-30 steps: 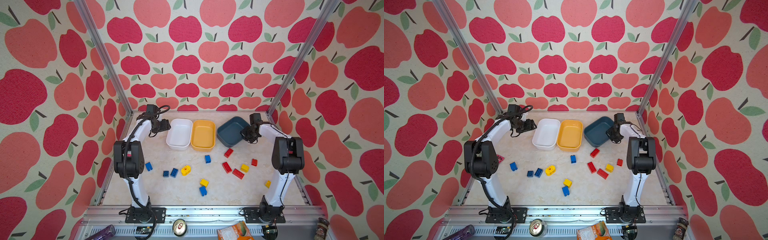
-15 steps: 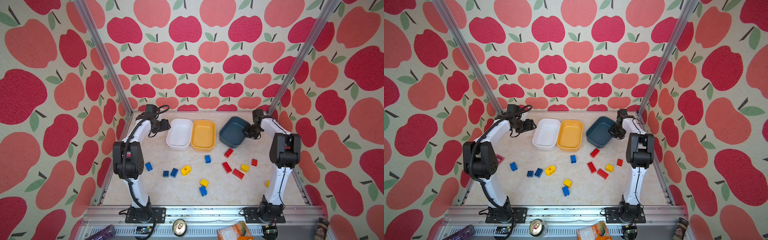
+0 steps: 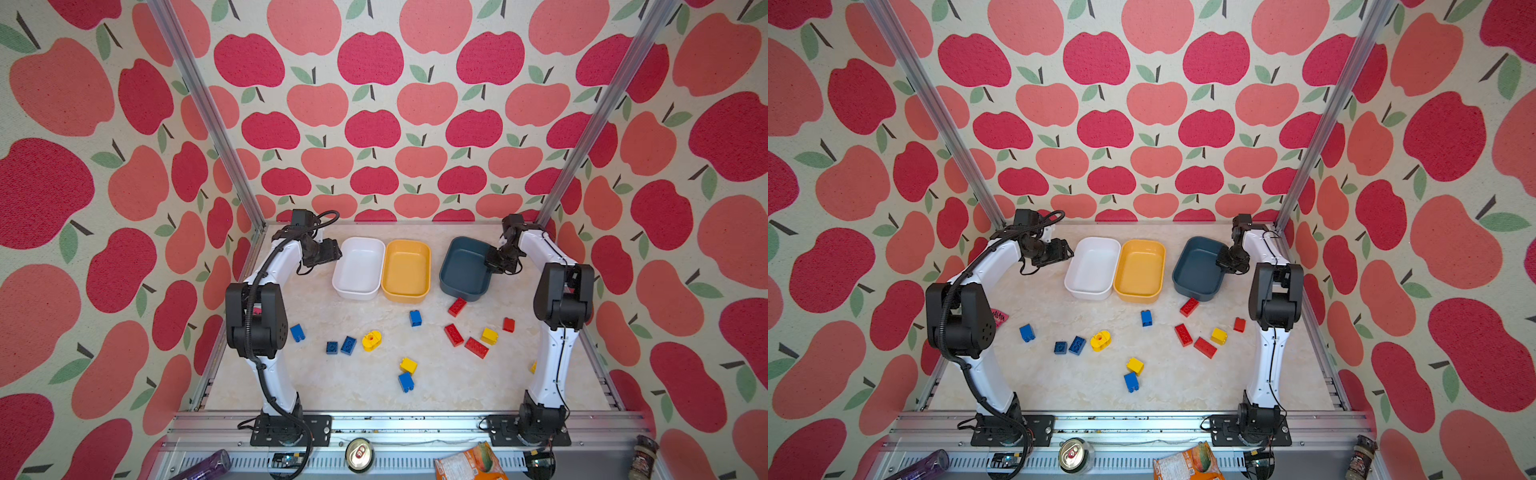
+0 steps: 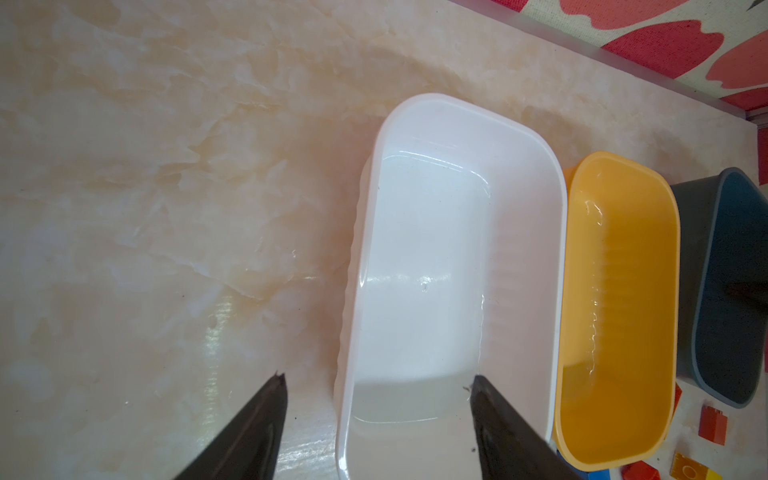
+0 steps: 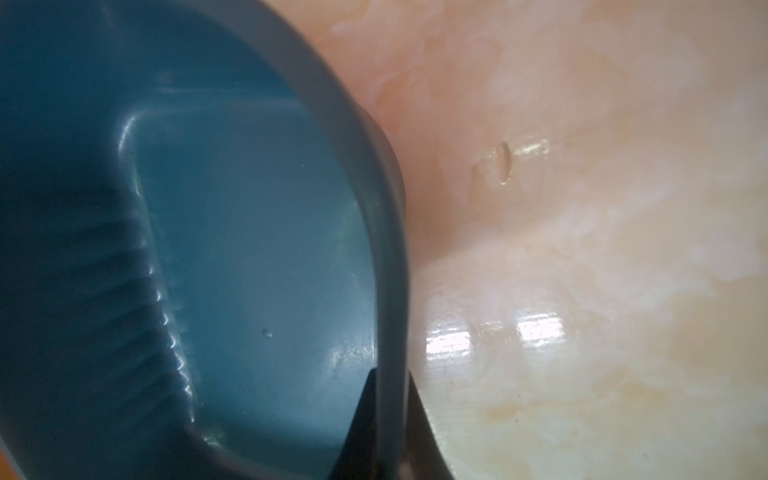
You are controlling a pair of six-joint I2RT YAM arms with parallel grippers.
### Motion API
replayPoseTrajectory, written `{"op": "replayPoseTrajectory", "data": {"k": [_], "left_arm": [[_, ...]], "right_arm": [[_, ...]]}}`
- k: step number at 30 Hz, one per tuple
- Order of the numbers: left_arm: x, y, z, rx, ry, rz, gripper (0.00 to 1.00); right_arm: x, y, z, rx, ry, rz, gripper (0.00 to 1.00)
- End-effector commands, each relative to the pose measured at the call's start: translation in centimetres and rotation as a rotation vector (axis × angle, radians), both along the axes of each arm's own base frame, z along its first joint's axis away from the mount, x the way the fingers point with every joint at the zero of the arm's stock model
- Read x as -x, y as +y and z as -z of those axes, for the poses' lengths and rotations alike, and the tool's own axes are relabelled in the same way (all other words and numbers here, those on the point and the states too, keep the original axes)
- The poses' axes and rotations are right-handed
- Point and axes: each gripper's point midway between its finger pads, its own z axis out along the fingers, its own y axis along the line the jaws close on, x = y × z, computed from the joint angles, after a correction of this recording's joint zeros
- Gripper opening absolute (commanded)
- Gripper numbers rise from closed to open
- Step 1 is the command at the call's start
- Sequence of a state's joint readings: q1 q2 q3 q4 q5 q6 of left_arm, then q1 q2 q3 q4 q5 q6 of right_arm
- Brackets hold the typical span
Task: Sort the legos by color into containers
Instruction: 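Drag the teal container with the right gripper against the yellow container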
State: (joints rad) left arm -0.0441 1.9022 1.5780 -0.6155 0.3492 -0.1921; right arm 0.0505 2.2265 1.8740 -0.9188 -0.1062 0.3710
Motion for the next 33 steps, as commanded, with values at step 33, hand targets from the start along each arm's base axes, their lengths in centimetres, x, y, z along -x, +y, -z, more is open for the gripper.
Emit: {"op": "replayPoseTrajectory", "data": {"k": [33], "left_arm": [[1.7,1.6,-1.7,0.020,-0.042,-0.028,0.79]], "right_arm": [[0.8,5.4,0.6,0.056,0.031,-0.307,0.00]]}}
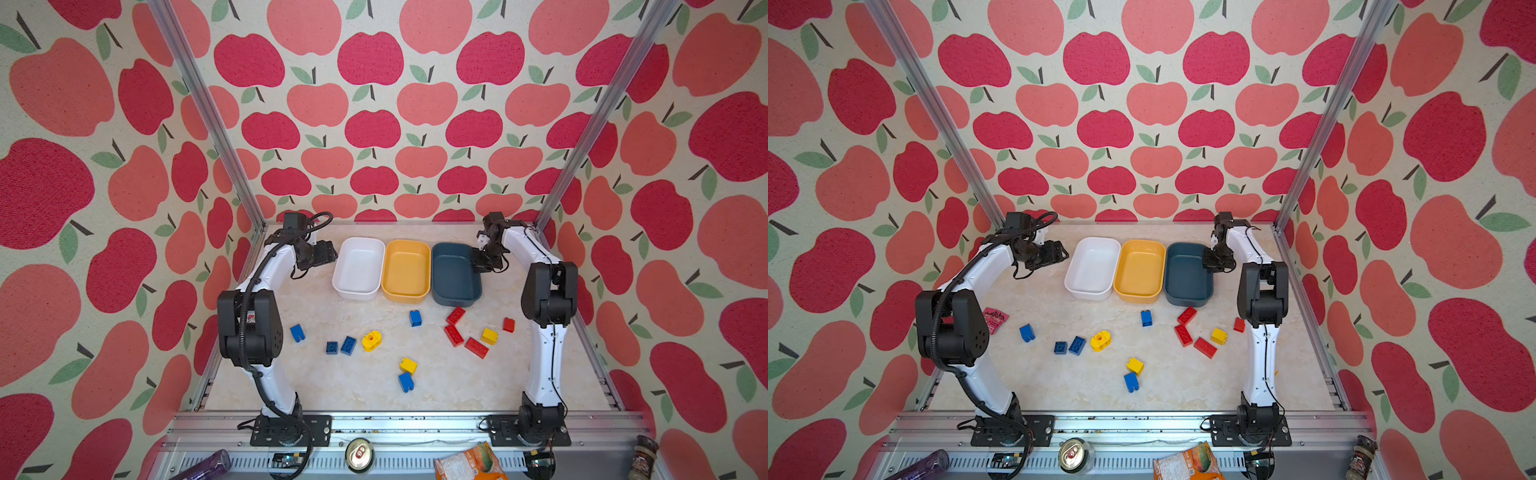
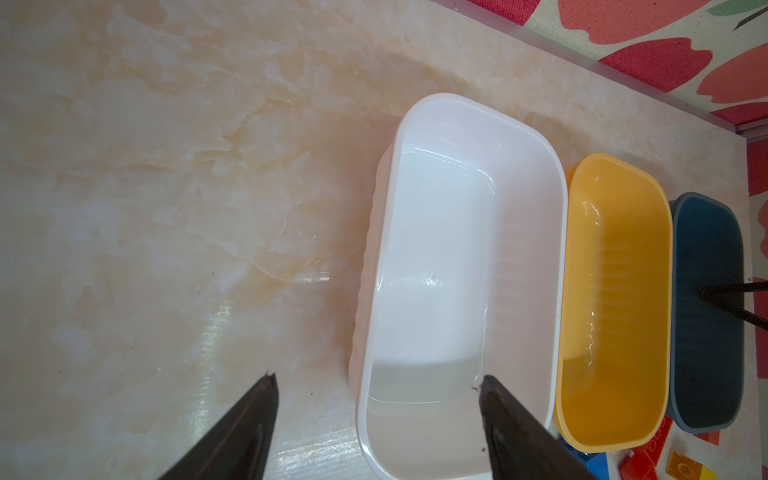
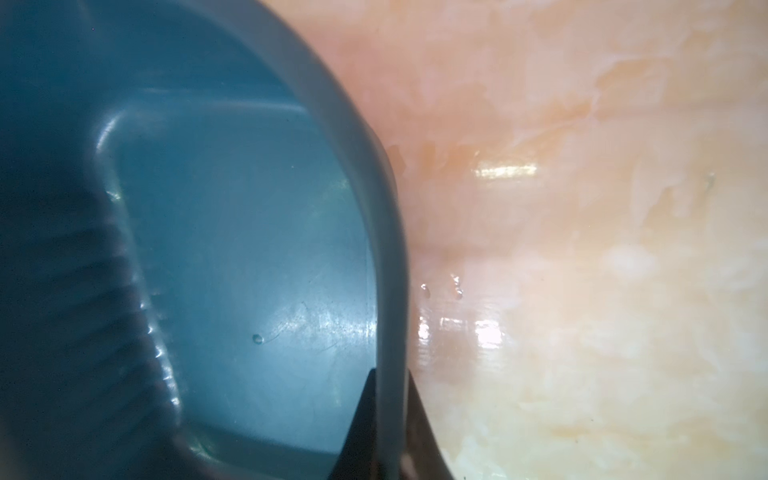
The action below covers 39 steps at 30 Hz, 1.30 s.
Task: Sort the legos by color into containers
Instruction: 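Drag the teal container with the right gripper against the yellow container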
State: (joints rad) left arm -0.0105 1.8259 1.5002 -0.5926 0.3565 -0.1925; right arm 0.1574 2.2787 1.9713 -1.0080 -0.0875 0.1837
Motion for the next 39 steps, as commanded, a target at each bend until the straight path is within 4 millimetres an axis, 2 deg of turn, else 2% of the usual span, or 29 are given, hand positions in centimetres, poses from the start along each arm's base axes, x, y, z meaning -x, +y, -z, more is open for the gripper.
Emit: {"op": "replayPoseTrajectory", "data": {"k": [1,25,30,39], "left_arm": [[0.3,0.2,-0.9,0.012,-0.022,0.002,0.79],[0.8,1.0,-1.2,0.016,-0.030,-0.016,0.81],[0.9,1.1,-1.2,0.016,-0.031,-0.017,0.82],[0.9,1.2,-1.5,0.018,-0.037,-0.020,0.83]], "right_arm": [[0.1,0.7,0.5,0.002,0.021,-0.019,0.00],[-0.6,3.3,0.5,-0.049,0.021,-0.018,0.00],[-0.6,3.7,0.6,-0.051,0.025,-0.022,0.06],[-1.1,3.3,-0.4,-0.040,0.000,-0.017,0.28]]}}
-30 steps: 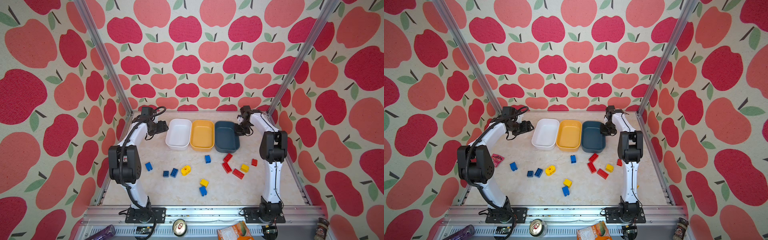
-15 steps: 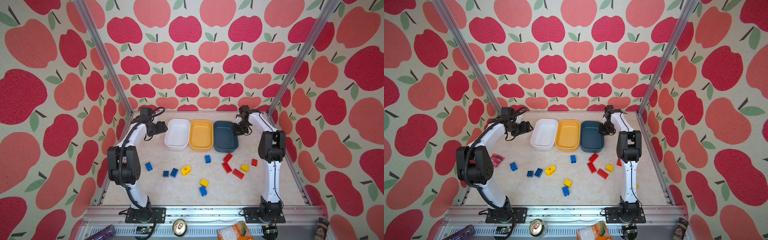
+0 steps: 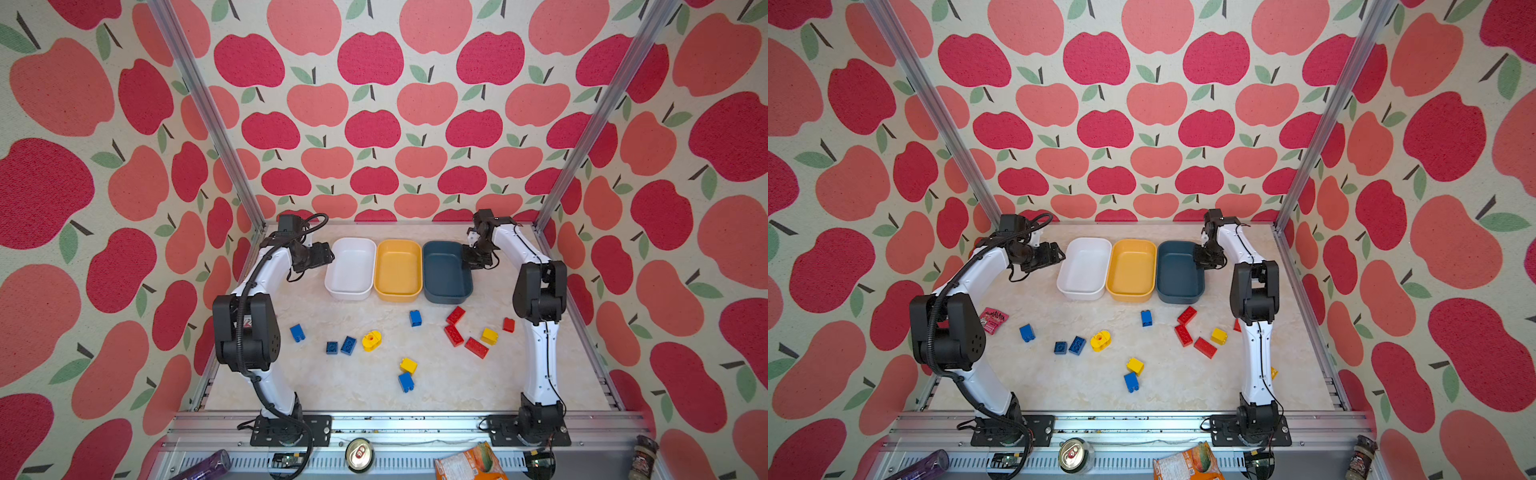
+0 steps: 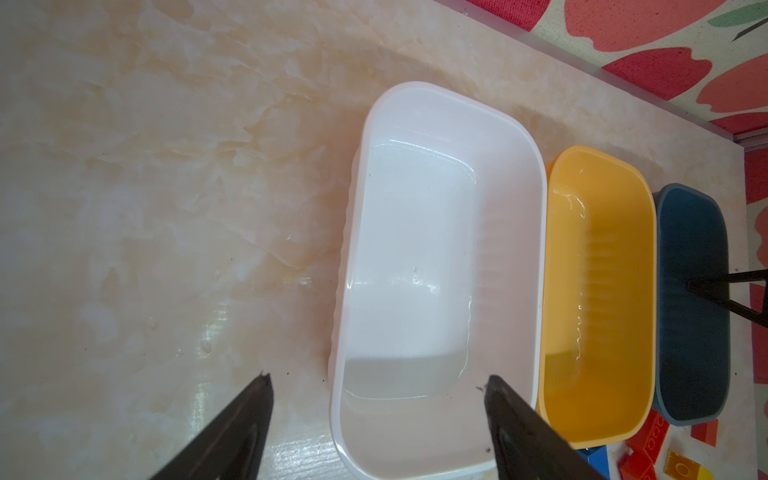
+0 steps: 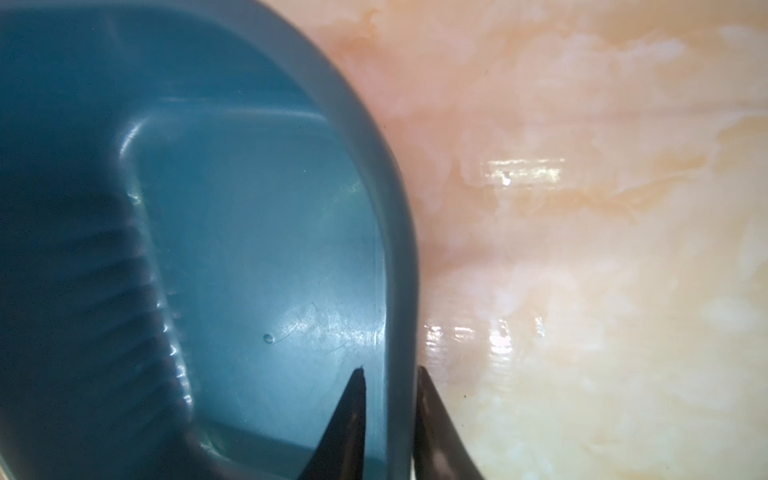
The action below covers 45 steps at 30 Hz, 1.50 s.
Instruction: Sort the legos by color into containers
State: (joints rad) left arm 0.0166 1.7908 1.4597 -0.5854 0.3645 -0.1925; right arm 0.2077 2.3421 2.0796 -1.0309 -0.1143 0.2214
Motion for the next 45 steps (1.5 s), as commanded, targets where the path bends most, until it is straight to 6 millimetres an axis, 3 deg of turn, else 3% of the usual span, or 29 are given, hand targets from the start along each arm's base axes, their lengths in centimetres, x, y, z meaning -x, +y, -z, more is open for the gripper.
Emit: {"op": "replayPoseTrajectory", "data": {"k": [1,7,12,17,21,27,34,45], "left_arm": [[0.2,0.1,-1.3,0.011,-0.036,0.002,0.83],[0.3,0.1,-1.8,0.015,-0.051,-0.001,0.85],[0.5,0.0,-2.4,0.032,-0.073,-0.008,0.85],[0.9,-0.2,-2.7,0.045,-0.094,-0.013,0.86],[1.3,-0.1,-2.9,0.052,-0.108,-0.018,0.86],[2.2,0.0,-2.8,0.074,-0.134,-0.035,0.88],[3.4,0.1,-2.4,0.104,-0.147,-0.057,0.90],[4.1,0.2,-2.4,0.110,-0.152,-0.060,0.90]], "right_arm": [[0.0,0.1,-0.5,-0.006,0.005,0.004,0.32],[0.0,-0.6,-2.9,-0.013,-0.037,0.020,0.53],[1.4,-1.6,-5.5,-0.024,-0.069,0.045,0.66],[4.6,-3.1,-7.3,-0.013,-0.086,0.096,0.73],[8.0,-3.8,-7.5,-0.013,-0.079,0.153,0.77],[13.5,-4.9,-6.4,-0.026,-0.052,0.268,0.82],[18.9,-5.7,-3.8,-0.018,-0.009,0.390,0.84],[22.3,-6.7,-1.2,0.050,0.009,0.509,0.84]]}}
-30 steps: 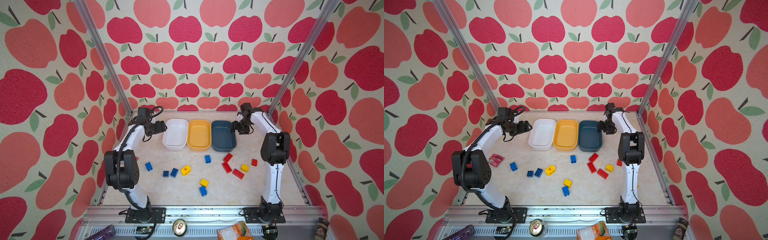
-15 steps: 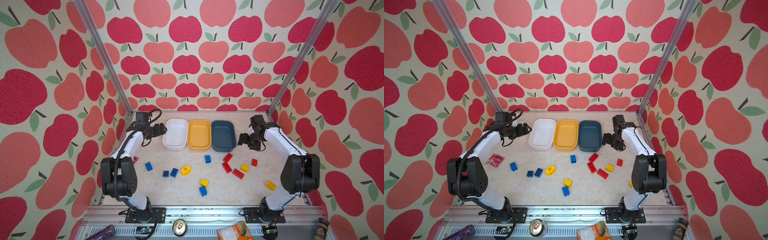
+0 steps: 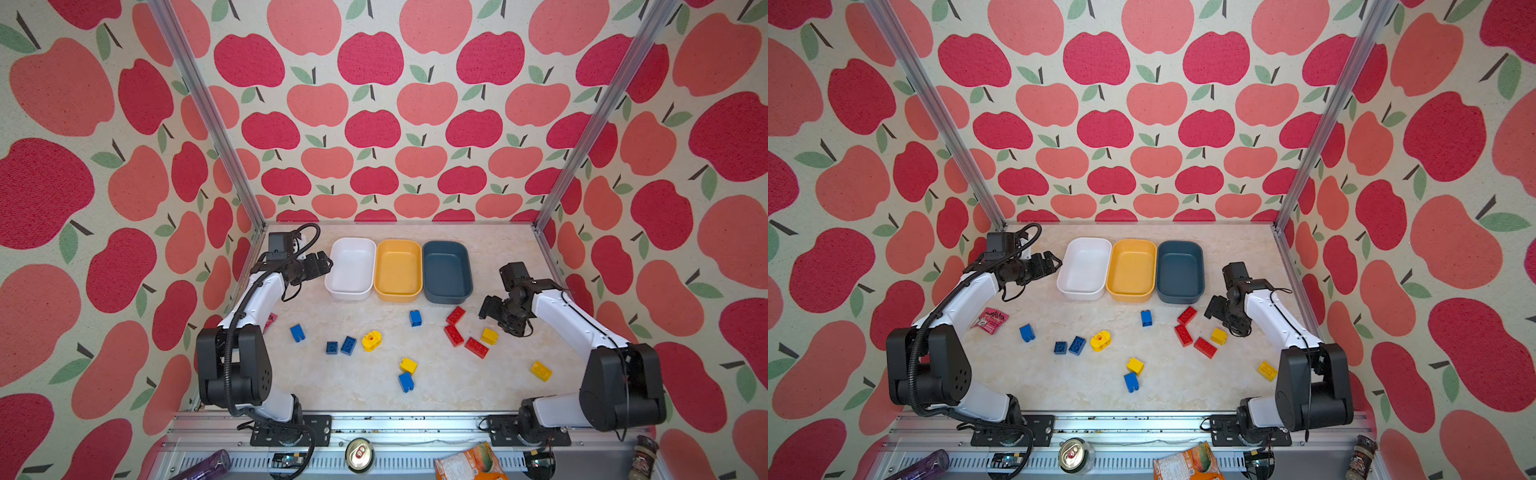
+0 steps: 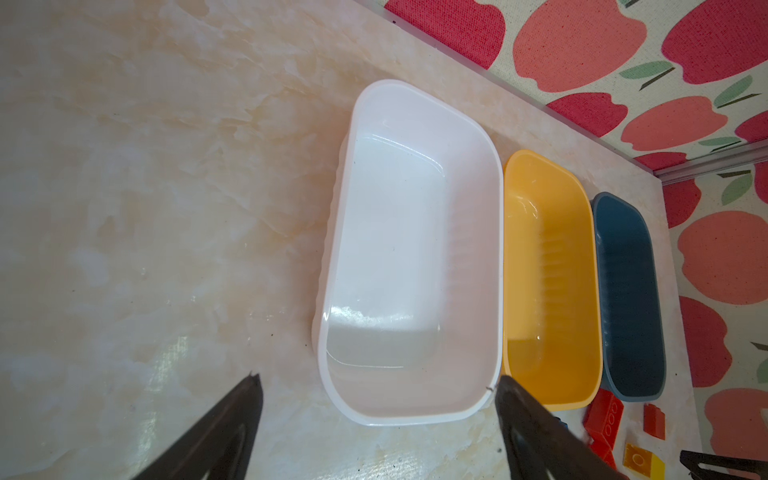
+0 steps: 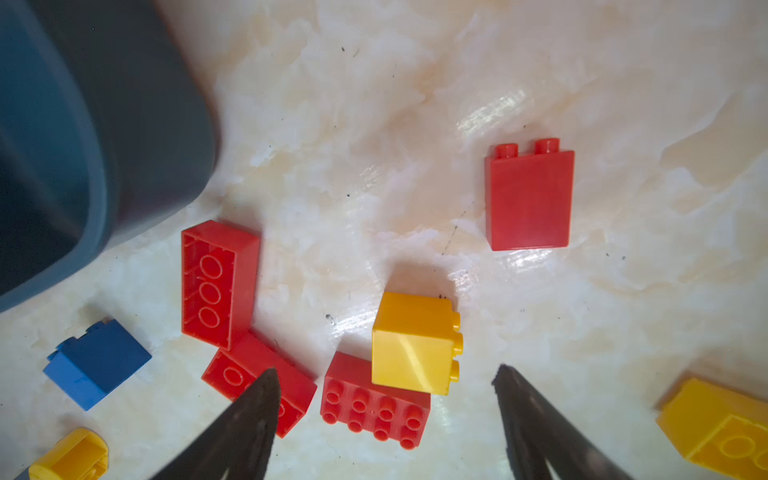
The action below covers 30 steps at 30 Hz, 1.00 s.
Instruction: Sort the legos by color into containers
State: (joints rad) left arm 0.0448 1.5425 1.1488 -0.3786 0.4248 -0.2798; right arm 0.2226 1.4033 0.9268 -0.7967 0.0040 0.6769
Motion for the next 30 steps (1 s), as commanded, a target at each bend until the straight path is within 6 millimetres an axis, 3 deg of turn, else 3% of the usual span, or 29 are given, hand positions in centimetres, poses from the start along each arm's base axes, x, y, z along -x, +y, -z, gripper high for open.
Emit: {"op": "replayPoseTrajectory", "data": {"k": [1,16,30], "left_arm": [[0.1,0.1,-1.0,0.017,-0.036,-0.005,0.90],[0.2,0.1,-0.8,0.022,-0.030,-0.005,0.91],[0.2,0.3,-0.9,0.021,-0.031,-0.009,0.91]], "right_arm": [[0.3,-0.3,0.7,0.027,-0.013,0.059,0.84],[1.6,-0.2,4.1,0.044,0.045,0.072,0.83],[1.8,-0.2,5.4,0.059,0.058,0.059,0.73]]}}
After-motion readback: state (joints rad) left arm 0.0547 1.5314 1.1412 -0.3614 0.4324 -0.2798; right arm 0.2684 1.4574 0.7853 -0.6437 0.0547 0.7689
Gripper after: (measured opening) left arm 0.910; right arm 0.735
